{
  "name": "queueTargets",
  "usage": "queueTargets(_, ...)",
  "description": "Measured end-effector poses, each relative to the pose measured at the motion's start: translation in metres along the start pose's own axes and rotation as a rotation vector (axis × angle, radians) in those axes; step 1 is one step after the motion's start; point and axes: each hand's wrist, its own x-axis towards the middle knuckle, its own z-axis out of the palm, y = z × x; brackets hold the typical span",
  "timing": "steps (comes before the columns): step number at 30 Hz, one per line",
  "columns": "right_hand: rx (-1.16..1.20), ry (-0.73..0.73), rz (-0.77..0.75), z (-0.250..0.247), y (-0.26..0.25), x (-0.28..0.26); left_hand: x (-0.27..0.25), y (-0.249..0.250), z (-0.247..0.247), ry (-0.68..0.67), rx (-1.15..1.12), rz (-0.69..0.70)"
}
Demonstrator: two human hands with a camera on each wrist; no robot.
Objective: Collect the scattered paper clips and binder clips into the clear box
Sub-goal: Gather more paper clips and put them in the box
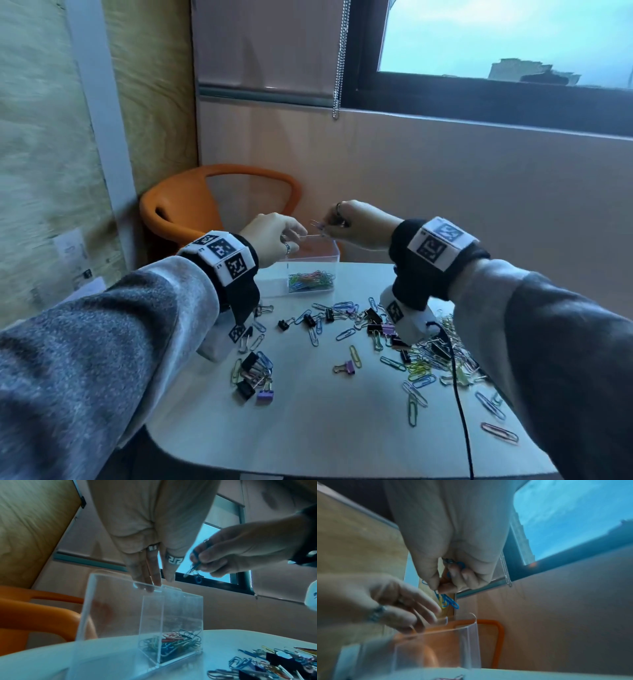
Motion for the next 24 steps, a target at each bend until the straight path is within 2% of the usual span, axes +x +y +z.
queueTargets(4,-0.169,-0.034,-0.014,0.019,-0.010,0.018,-0.008,-0.013,-0.011,0.017,-0.012,-0.031)
queueTargets(8,-0.167,-0.018,-0.041,0.034,-0.009,0.015,-0.021,-0.022,-0.020,0.048,-0.025,-0.038)
queueTargets(10,-0.165,0.053,-0.065,0.032,-0.009,0.005,-0.032,-0.025,-0.026,0.081,-0.040,-0.027)
queueTargets(12,-0.157,0.205,-0.144,0.027,-0.012,-0.009,-0.047,-0.030,-0.031,0.110,-0.046,-0.022)
queueTargets(14,-0.128,0.311,-0.228,0.024,-0.024,-0.024,-0.060,-0.038,-0.033,0.080,-0.023,-0.058)
queueTargets(16,-0.119,0.197,-0.259,0.029,-0.041,-0.033,-0.069,-0.046,-0.029,-0.078,0.054,-0.144)
queueTargets(18,-0.137,-0.068,-0.249,0.044,-0.057,-0.036,-0.074,-0.050,-0.021,-0.318,0.162,-0.237)
queueTargets(20,-0.175,-0.299,-0.234,0.063,-0.071,-0.034,-0.077,-0.050,-0.012,-0.479,0.223,-0.297)
queueTargets(22,-0.245,-0.415,-0.216,0.079,-0.080,-0.030,-0.079,-0.049,-0.005,-0.501,0.253,-0.267)
queueTargets(24,-0.312,-0.456,-0.194,0.086,-0.082,-0.026,-0.079,-0.047,0.000,-0.481,0.256,-0.214)
